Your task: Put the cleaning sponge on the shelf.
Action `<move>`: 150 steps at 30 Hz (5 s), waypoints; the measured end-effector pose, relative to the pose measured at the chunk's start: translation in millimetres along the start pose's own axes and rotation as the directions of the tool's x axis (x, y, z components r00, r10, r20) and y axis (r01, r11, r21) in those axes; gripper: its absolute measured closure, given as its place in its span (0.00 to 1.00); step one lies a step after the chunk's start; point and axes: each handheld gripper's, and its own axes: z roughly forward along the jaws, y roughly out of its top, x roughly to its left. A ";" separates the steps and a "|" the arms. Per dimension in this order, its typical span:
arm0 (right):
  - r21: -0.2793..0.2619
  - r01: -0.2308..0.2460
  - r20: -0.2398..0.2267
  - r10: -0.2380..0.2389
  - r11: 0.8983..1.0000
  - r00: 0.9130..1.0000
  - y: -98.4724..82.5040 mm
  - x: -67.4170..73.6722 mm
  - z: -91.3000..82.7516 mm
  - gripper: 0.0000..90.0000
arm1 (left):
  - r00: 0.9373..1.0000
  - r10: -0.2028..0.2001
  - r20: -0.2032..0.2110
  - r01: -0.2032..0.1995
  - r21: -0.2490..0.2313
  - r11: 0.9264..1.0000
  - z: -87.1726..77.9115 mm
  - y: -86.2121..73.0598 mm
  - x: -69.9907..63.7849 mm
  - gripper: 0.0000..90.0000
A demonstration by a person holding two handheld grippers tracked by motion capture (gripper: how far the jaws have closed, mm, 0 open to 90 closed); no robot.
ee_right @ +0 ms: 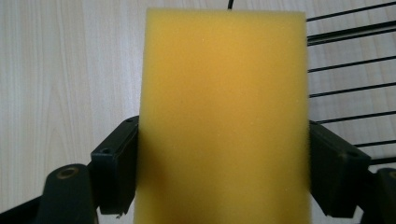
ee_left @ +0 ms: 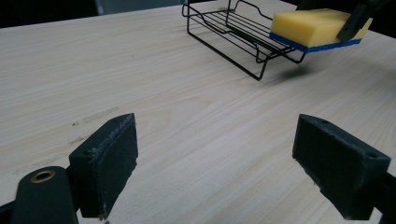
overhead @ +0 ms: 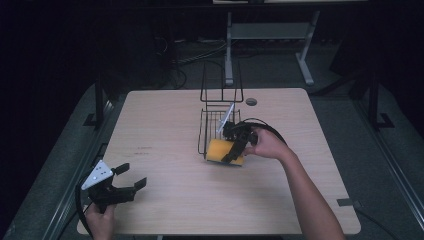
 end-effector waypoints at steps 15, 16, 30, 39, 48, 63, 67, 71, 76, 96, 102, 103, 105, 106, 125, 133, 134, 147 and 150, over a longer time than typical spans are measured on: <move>0.014 -0.007 -0.004 0.007 1.000 1.000 15.1 -13.9 -4.9 0.24 | 1.000 -0.001 -0.002 0.001 0.002 1.000 -0.4 -0.1 0.7 0.15; 0.014 -0.007 -0.004 0.007 1.000 1.000 15.1 -13.9 -4.9 0.24 | 1.000 -0.002 -0.001 0.002 0.000 1.000 -0.2 -0.1 0.5 0.15; 0.035 -0.038 -0.010 0.038 0.999 0.999 22.3 -33.8 -0.1 0.24 | 1.000 0.002 0.002 -0.002 0.004 1.000 0.5 0.1 0.4 0.15; 0.064 -0.034 0.012 0.033 0.997 0.999 28.1 -41.0 -3.3 0.24 | 1.000 0.002 0.002 -0.002 0.005 1.000 0.8 -0.1 0.9 0.15; 0.090 -0.043 0.008 0.043 0.995 0.999 33.4 -49.5 2.6 0.24 | 1.000 0.004 0.004 -0.005 0.008 1.000 1.7 0.0 0.1 0.15; 0.101 -0.050 0.020 0.048 0.994 0.999 34.3 -59.5 14.7 0.24 | 1.000 -0.001 0.000 0.001 0.005 1.000 0.3 -0.4 0.9 0.15; 0.098 -0.040 0.037 0.037 0.994 0.999 34.1 -61.1 18.5 0.24 | 1.000 0.001 0.002 -0.001 0.005 1.000 0.7 -0.1 0.0 0.15; 0.092 -0.043 0.031 0.041 0.995 0.999 34.4 -61.7 19.7 0.24 | 1.000 0.002 0.002 -0.002 0.007 1.000 1.0 -0.3 0.3 0.15; 0.090 -0.063 0.024 0.061 0.994 0.998 33.1 -63.1 20.0 0.23 | 1.000 0.005 0.003 -0.005 0.011 1.000 1.5 -0.3 -0.2 0.15; 0.016 -0.085 0.041 0.084 0.996 0.996 25.2 -56.5 8.0 0.20 | 1.000 0.003 0.010 -0.004 0.014 1.000 3.7 -0.3 -1.6 0.15; -0.011 -0.091 0.032 0.091 0.996 0.995 23.5 -54.3 3.6 0.20 | 1.000 0.001 0.006 -0.002 0.012 1.000 3.4 -0.1 -1.1 0.15; -0.008 -0.091 0.034 0.091 0.996 0.995 22.9 -54.0 2.8 0.20 | 1.000 -0.001 0.006 0.001 0.011 1.000 3.2 -0.2 -0.7 0.15; -0.008 -0.087 0.036 0.087 0.996 0.996 21.4 -54.1 1.5 0.20 | 1.000 0.001 0.006 -0.001 0.012 1.000 2.9 -0.1 -0.3 0.15; -0.008 -0.087 0.036 0.087 0.996 0.996 21.4 -54.1 1.5 0.20 | 1.000 0.001 0.006 -0.001 0.012 1.000 2.9 -0.1 -0.3 0.15; -0.047 -0.110 0.049 0.112 0.993 0.992 8.7 -48.5 -7.7 0.19 | 1.000 0.006 0.008 -0.007 0.015 1.000 4.8 0.6 -2.3 0.15; -0.052 -0.122 0.048 0.125 0.991 0.991 7.0 -50.6 -9.0 0.18 | 1.000 0.005 0.008 -0.006 0.014 1.000 4.2 0.5 -1.5 0.15; -0.052 -0.122 0.048 0.125 0.991 0.991 7.0 -50.6 -9.0 0.18 | 1.000 0.005 0.008 -0.006 0.014 1.000 4.2 0.5 -1.5 0.15; -0.059 -0.150 0.042 0.153 0.987 0.987 2.6 -55.5 -10.9 0.18 | 1.000 0.005 0.006 -0.005 0.013 1.000 3.7 0.5 -0.9 0.15; -0.058 -0.155 0.042 0.157 0.986 0.987 0.0 -56.9 -12.6 0.18 | 1.000 0.009 0.007 -0.009 0.014 1.000 3.9 0.7 -1.7 0.15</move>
